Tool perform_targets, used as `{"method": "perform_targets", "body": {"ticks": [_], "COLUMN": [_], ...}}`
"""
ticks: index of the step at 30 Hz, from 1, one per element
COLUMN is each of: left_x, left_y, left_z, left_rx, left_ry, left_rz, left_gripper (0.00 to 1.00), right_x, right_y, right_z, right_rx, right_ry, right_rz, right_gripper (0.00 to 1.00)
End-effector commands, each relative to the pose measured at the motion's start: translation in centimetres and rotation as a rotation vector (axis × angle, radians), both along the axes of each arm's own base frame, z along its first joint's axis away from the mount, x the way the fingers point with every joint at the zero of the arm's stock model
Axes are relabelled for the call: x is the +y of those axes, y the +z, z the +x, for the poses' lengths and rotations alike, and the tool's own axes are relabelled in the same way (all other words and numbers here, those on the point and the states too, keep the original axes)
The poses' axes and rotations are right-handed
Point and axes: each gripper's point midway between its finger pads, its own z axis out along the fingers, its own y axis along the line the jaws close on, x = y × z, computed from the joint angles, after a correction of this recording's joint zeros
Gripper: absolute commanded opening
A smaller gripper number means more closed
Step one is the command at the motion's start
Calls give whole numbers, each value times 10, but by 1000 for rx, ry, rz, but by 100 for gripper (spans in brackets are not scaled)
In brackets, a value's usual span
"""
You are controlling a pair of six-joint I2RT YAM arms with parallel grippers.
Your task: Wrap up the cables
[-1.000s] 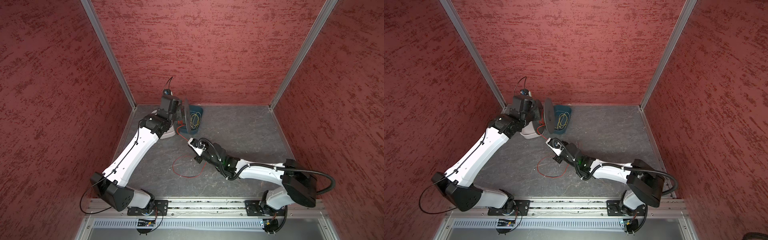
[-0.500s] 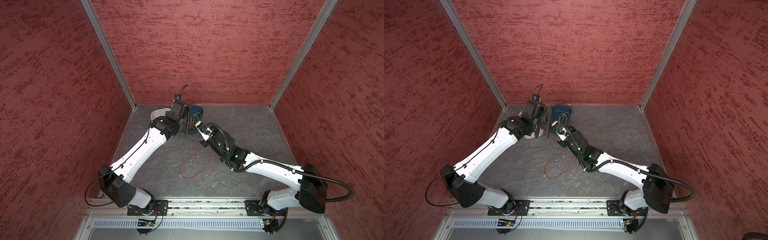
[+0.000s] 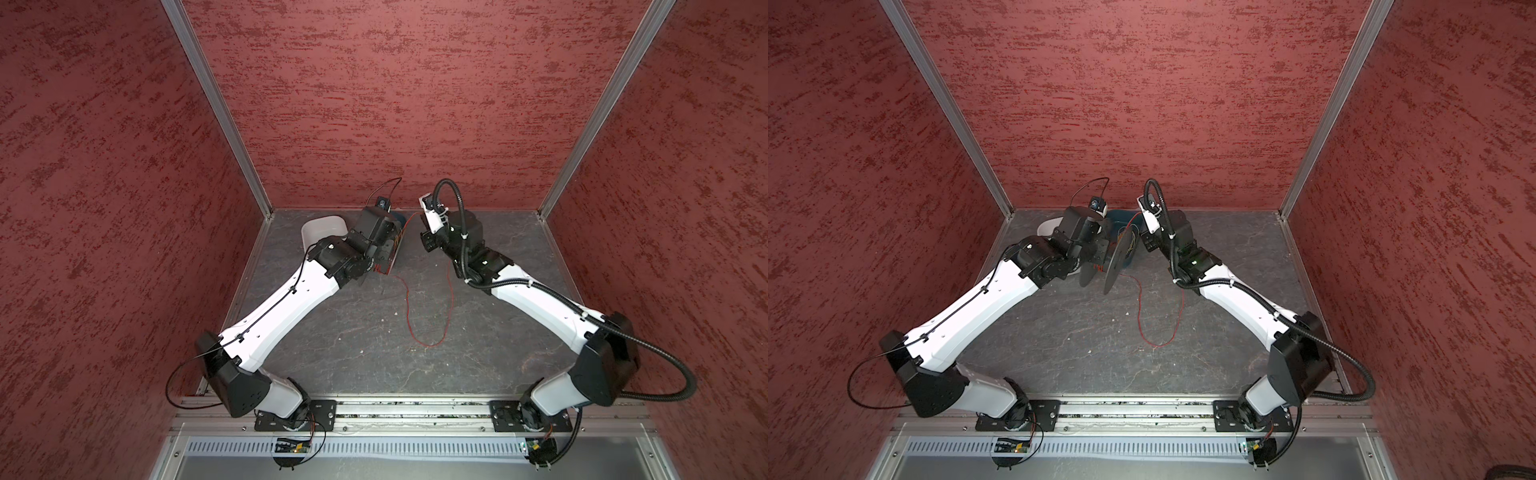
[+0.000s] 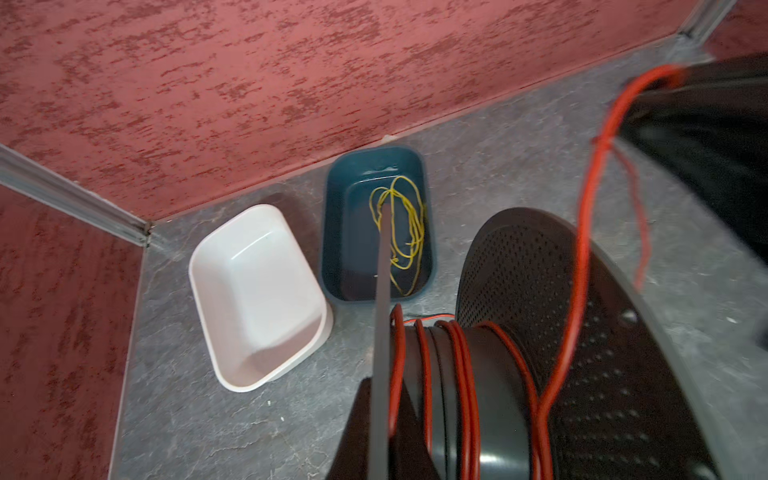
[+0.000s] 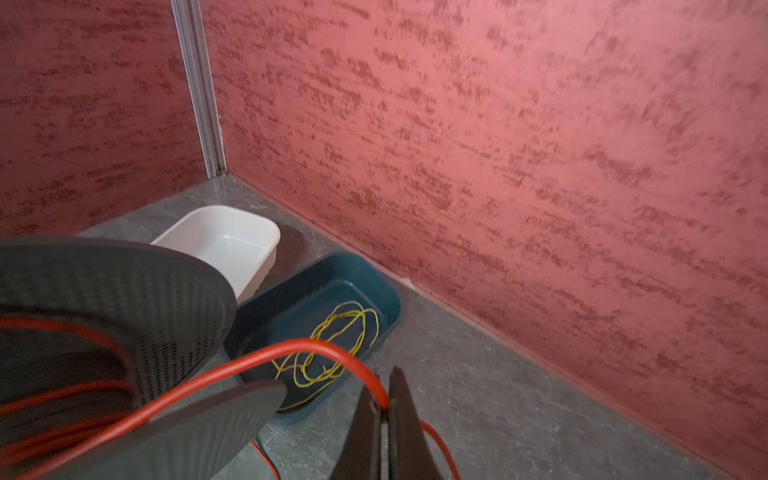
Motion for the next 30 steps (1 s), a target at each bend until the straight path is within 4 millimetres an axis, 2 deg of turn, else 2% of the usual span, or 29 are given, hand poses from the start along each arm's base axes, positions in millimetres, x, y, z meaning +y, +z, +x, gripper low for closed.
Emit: {"method": "perform_targets", "body": {"ticks": [1,6,9,13,18,23,27,29,30], "left_x": [-12,-10,-5,-8,-16,-13,-10,-11,-10], "left_y": [45,80,108,148,184,199,209,213,213], "left_z": [-23,-38,-44,-56,-67,-67,-66,-65,-65], "left_rx": [-28,-70,-125,-203,-270,-324,-354,-363,-365], "left_ry": [-112,-141,-142,-195,-271,-270,-262,-267,-263], "left_rz": [-142,-236,-300,-413,-513,-540,-535,-535,-534], "left_gripper": [0,0,0,0,0,0,0,0,0], "right_x": [4,7,13,17,14,0,-14,-17,-19], "right_y": [-30,-69,-90,-110,-117,-124,-118,-118,-104], "right_z": [6,11,5,-4,-22,-39,-50,-55,-61], "right_rx": [130,213,271,301,292,256,218,200,160], "right_ry": [65,119,177,209,242,225,190,194,211], "right_rz": [27,90,157,221,270,273,284,288,304], "right_gripper": [0,0,4,9,27,52,65,69,71]}}
